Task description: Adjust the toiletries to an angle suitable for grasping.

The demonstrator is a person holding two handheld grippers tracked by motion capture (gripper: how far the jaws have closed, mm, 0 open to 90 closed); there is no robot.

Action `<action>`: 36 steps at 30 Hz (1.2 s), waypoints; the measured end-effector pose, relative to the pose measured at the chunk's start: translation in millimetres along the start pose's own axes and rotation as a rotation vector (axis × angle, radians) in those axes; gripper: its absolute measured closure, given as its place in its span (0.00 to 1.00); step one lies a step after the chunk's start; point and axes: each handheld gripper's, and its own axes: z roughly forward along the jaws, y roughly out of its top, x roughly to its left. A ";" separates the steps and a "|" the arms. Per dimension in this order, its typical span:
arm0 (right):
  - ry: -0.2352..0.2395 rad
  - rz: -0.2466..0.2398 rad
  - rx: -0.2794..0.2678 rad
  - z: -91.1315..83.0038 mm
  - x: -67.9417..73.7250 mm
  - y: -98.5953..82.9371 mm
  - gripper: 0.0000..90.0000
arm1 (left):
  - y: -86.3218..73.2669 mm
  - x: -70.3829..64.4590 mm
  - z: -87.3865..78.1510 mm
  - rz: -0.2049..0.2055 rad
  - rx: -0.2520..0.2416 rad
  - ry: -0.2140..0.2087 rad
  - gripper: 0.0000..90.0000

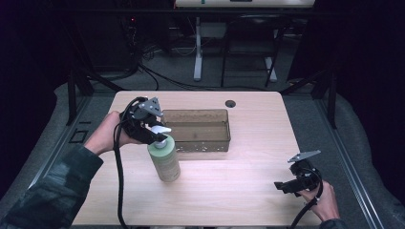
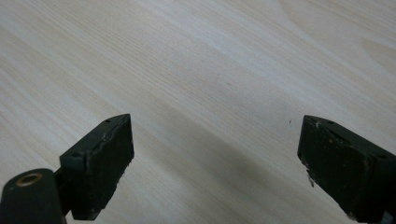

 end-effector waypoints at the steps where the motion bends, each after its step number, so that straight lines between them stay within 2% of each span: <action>1: 0.002 0.002 -0.001 -0.2 0.1 0.0 0.11 | -0.3 0.5 -0.1 0.008 -0.003 -0.009 0.65; 3: 0.003 0.007 -0.002 0.0 0.1 -0.2 0.11 | 0.2 0.4 0.1 0.009 -0.004 -0.011 0.69; 7: 0.006 0.009 0.000 0.1 0.1 -0.4 0.12 | 2.4 0.0 0.0 0.002 0.014 -0.006 0.69; 10: -0.001 0.003 0.002 -0.2 -0.2 0.0 0.12 | 4.1 -0.4 0.3 -0.035 0.021 0.007 0.69; 14: -0.001 0.005 0.001 -0.1 -0.2 0.0 0.12 | 6.5 -0.2 2.4 -0.108 0.014 0.032 0.69; 17: 0.002 0.010 0.001 -0.1 -0.1 -0.1 0.13 | 10.2 -1.0 4.2 -0.142 0.017 0.042 0.69; 25: 0.004 0.014 0.002 -0.1 -1.2 -1.3 0.13 | 15.1 -5.2 5.3 -0.086 0.061 0.012 0.66; 29: 0.003 0.006 0.004 -0.2 -1.3 -1.3 0.13 | 17.1 -4.0 5.8 -0.064 0.073 0.011 0.65; 36: 0.012 0.013 0.000 -0.2 -1.5 -1.7 0.13 | 16.5 -1.7 5.9 -0.046 0.088 -0.021 0.67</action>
